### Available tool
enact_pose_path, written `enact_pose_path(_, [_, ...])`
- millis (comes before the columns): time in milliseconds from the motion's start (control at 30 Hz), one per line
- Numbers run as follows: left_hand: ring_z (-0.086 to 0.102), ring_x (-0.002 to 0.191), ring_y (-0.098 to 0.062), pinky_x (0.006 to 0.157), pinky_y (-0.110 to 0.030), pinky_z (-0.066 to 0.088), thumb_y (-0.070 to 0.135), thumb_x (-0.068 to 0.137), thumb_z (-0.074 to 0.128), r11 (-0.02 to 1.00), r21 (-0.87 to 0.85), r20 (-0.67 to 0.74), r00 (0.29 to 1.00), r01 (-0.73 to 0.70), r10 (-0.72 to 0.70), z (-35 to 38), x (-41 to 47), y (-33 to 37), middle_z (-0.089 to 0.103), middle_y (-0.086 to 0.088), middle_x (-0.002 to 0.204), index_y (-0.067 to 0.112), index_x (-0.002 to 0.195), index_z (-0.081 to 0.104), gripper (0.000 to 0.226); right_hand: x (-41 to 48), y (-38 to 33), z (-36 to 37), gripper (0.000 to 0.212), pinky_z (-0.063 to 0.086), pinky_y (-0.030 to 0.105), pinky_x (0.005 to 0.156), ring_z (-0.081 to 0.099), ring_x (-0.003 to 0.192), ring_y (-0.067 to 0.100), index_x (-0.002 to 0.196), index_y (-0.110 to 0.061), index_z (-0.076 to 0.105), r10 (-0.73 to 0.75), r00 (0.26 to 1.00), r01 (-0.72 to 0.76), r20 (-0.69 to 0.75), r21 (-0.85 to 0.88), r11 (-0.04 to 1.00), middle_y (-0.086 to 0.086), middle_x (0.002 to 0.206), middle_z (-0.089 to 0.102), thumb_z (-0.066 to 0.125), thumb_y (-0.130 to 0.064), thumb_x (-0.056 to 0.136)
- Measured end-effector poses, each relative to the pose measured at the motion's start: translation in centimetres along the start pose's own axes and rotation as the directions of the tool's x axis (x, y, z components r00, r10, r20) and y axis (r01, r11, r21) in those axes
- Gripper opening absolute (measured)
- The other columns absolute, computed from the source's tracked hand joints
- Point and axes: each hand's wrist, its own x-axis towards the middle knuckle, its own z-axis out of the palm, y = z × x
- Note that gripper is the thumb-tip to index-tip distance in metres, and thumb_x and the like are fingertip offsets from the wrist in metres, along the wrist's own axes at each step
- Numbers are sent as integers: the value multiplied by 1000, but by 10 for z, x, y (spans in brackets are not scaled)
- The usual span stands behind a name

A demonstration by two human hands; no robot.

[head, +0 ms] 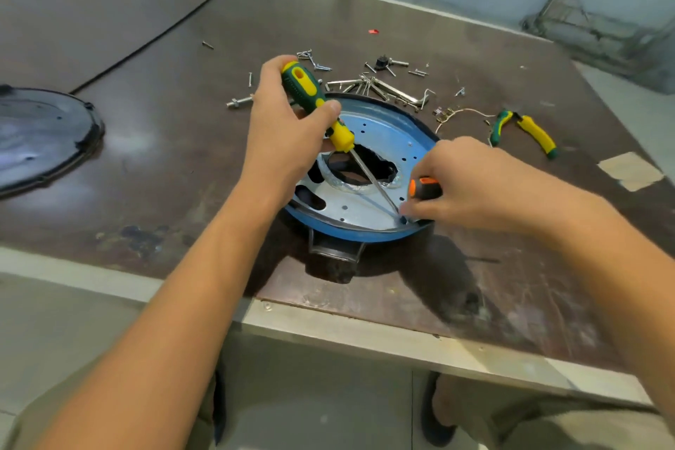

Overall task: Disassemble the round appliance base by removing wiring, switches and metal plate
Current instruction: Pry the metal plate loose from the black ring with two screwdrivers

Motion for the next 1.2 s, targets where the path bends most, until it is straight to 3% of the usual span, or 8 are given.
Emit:
enact_pose_path(200, [65,101,-25,68,-36,64,8,89,71,1000,-2,20,1000,16,-16,-2,1,1,51,-2,105,21,134,44,54,19,-8,-7,53,33,28,46,38,46,12,55,-15,51,16,976,1,215,-79,997,-4,42,43,80,-52,80])
enact_pose_path(300, [64,104,-22,77,-39,63,12,88,72,999,47,19,1000,1,-2,-3,3,0,53,-3,111,24,133,44,55,24,-14,-9,46,31,19,42,39,43,13,56,-18,53,2,958,23,288,-81,996,-10,41,45,77,-46,84])
enact_pose_path(533, [63,104,-18,84,-41,61,14,86,73,997,63,-19,999,-35,36,-2,0,2,53,4,108,26,134,42,58,27,-13,-14,30,34,33,56,36,56,20,63,-14,55,-7,929,12,369,-13,1000,-1,57,41,71,-28,83])
enact_pose_path(667, [64,103,-19,81,-38,62,12,85,74,999,29,-36,998,-42,43,-2,0,4,54,0,112,25,134,43,59,23,-11,-24,36,31,30,51,33,50,16,57,-17,48,-50,951,49,306,11,999,-4,53,37,69,-31,84])
enact_pose_path(800, [64,89,-2,65,-17,58,9,84,75,994,-17,-70,992,-106,105,-4,-3,9,53,3,107,20,134,46,60,6,17,-37,37,31,31,49,30,47,14,57,-16,39,-43,990,24,134,145,989,-6,50,32,62,-31,81])
enact_pose_path(933, [72,89,-14,68,-26,61,8,87,74,988,-83,-71,989,-132,126,-7,-6,16,53,2,107,17,135,44,58,-17,70,-33,39,48,29,52,47,40,16,57,-10,52,84,994,-99,62,299,949,4,42,54,69,-21,91])
enact_pose_path(1067, [75,90,-22,70,-31,62,5,90,69,978,-155,-49,989,-143,137,-14,-5,24,53,-3,114,16,137,41,55,-26,98,-3,36,45,23,46,51,40,15,72,1,60,253,964,-263,79,404,876,6,48,56,71,-24,95])
enact_pose_path(1200, [75,91,-23,72,-35,63,3,90,69,981,-121,-28,989,-150,148,-18,-4,26,53,-11,118,19,136,43,56,-22,92,12,21,47,29,56,56,57,18,83,-11,71,317,946,-263,-74,399,878,14,68,66,72,-29,94])
